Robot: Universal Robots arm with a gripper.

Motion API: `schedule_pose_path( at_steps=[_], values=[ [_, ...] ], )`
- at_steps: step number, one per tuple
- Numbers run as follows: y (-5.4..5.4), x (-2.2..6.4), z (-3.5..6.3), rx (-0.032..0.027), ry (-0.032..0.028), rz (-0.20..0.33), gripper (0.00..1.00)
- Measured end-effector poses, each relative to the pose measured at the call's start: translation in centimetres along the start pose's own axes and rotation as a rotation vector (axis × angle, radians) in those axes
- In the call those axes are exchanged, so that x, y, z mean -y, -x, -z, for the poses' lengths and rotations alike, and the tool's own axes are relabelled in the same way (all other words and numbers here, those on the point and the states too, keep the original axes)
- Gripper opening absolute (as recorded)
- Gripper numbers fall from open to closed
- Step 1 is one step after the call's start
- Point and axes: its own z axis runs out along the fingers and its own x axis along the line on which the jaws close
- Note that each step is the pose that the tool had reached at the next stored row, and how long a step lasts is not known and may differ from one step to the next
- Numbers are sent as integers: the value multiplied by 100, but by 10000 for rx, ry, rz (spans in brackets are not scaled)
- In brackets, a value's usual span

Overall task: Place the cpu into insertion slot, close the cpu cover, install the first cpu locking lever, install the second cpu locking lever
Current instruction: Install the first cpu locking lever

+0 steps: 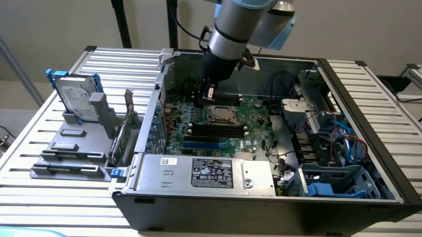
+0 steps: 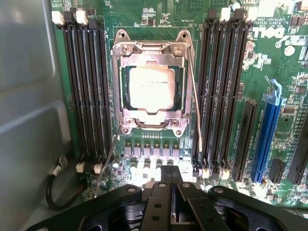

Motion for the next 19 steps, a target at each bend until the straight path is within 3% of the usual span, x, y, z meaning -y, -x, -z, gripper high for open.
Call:
schedule_pose_path(
  at_steps=[11, 19],
  values=[
    [2, 144, -7, -97, 19, -319, 11],
    [-4, 183, 84, -301, 63, -1041, 11]
  ],
)
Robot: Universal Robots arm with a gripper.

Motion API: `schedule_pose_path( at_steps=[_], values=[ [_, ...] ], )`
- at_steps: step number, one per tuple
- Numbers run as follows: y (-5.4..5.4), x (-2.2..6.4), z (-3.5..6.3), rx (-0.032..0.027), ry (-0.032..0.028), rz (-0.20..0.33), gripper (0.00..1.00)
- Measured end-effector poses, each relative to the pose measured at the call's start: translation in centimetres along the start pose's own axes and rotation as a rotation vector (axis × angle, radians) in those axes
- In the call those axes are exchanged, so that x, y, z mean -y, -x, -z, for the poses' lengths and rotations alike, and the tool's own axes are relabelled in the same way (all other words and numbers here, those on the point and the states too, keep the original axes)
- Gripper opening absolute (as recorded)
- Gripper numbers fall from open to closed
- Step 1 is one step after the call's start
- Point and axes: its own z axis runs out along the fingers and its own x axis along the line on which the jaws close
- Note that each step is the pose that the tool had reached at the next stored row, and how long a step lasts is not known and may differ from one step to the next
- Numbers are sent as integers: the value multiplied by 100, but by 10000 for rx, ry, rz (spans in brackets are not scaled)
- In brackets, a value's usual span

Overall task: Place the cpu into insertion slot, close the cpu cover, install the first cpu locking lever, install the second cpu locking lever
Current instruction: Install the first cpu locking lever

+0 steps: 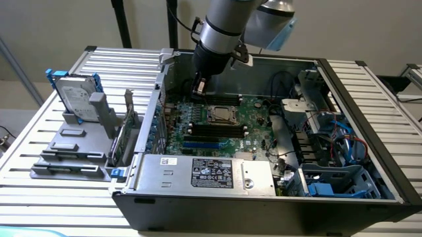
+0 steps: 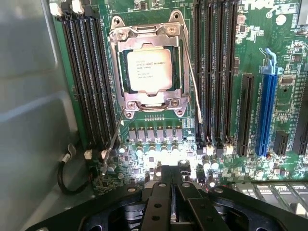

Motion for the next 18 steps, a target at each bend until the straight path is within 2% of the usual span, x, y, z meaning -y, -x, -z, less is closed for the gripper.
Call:
schedule_pose_path(
  at_steps=[8, 14, 18],
  values=[
    [0, 1, 5, -338, 76, -1252, 11],
    [0, 1, 2, -570, 117, -2109, 11],
    [2, 15, -2, -743, 106, -2427, 11]
  ],
)
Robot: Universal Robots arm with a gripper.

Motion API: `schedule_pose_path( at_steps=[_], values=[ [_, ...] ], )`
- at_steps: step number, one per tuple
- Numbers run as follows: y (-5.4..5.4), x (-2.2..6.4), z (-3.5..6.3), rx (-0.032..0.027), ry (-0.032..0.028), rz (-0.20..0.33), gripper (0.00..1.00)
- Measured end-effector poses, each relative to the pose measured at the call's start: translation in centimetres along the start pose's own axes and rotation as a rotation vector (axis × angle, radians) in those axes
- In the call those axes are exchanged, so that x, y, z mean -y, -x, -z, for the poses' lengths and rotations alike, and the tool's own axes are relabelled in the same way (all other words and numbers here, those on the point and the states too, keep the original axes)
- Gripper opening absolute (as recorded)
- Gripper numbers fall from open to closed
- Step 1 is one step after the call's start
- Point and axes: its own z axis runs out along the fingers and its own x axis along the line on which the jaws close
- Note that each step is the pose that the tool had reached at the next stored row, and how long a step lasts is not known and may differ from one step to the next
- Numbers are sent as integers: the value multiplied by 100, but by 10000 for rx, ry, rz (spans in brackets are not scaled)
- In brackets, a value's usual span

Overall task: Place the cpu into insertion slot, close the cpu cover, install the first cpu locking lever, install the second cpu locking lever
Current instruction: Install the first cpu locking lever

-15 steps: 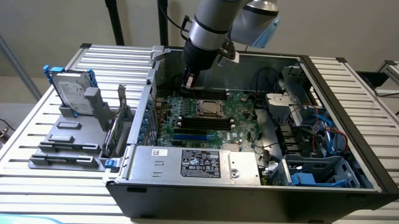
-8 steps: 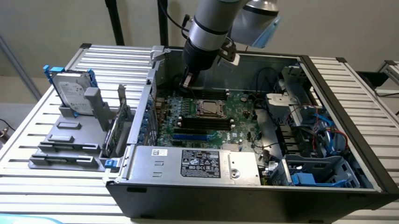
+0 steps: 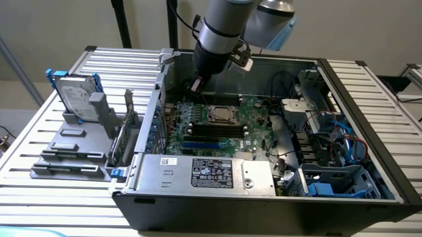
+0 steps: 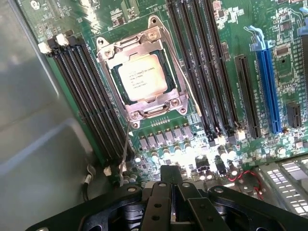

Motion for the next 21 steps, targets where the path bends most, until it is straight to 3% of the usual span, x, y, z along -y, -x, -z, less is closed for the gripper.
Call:
schedule_pose_path(
  at_steps=[9, 11, 13, 19, 21],
  values=[
    [19, 47, -11, -205, -101, -467, 11],
    [21, 50, -12, -276, -120, -612, 11],
    [24, 59, -15, -388, -147, -707, 11],
    [41, 135, -72, -471, -145, -887, 11],
    [42, 133, -95, -525, -141, -1025, 11]
  ],
)
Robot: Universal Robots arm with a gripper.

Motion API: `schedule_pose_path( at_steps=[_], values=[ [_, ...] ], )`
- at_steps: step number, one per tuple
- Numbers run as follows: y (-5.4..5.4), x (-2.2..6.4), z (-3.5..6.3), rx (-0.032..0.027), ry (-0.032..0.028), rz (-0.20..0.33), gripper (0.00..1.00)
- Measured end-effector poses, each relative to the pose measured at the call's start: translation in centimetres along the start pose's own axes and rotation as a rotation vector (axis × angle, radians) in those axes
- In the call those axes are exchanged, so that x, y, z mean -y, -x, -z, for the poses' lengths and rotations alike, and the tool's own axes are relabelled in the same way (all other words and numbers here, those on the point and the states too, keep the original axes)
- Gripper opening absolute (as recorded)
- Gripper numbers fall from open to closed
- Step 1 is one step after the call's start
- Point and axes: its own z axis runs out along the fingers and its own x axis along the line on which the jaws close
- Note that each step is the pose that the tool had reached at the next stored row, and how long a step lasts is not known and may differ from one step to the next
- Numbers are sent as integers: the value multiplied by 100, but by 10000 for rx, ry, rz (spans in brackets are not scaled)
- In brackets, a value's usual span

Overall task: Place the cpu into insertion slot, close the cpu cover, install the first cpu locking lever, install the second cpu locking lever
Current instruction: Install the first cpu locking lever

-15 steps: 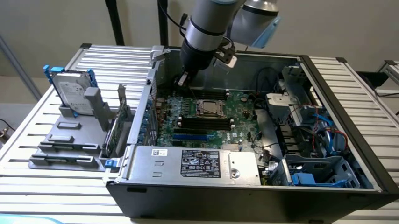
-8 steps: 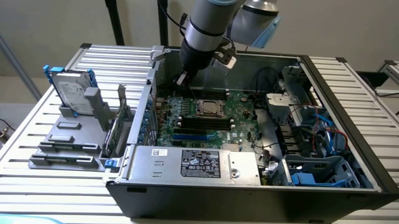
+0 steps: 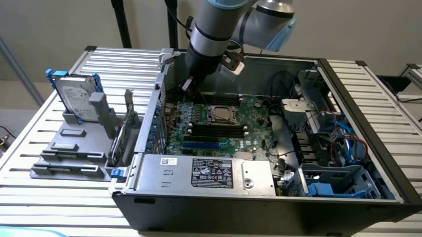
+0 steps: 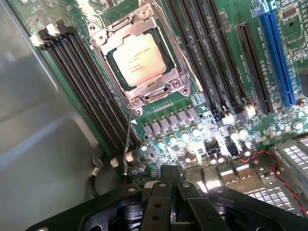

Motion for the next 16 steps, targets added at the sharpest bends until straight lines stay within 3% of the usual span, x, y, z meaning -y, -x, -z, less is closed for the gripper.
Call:
schedule_pose_path(
  at_steps=[3, 5, 14, 16],
  values=[
    [4, -8, -33, -108, 8, -254, 11],
    [5, -12, -48, -245, -14, -442, 11],
    [8, -20, -77, -1198, -329, -1166, 11],
    [9, -21, -82, -1368, -368, -1342, 11]
  ],
)
